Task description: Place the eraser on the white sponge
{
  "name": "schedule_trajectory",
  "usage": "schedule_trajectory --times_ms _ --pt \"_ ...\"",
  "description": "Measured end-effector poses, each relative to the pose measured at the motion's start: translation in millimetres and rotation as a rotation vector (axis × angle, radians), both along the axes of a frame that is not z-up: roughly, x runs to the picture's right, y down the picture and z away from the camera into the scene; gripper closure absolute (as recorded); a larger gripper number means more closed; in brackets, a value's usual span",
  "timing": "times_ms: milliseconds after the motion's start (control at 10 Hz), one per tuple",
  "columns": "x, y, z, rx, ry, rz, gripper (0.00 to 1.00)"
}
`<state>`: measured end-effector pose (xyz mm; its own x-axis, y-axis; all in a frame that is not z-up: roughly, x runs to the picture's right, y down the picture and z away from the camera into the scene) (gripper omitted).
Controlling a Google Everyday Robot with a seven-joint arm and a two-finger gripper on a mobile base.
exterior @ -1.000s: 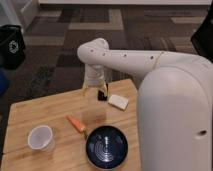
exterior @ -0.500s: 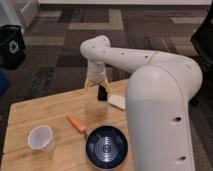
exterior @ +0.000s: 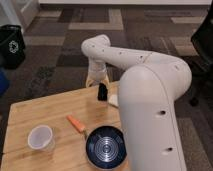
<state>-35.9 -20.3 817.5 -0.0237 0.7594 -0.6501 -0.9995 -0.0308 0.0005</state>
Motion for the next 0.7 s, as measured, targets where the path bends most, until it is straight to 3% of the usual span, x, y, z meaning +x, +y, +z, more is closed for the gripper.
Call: schedule_trajectory --times_ms 700 --pt "3.6 -3.3 3.0 0.01 0.005 -0.014 0.35"
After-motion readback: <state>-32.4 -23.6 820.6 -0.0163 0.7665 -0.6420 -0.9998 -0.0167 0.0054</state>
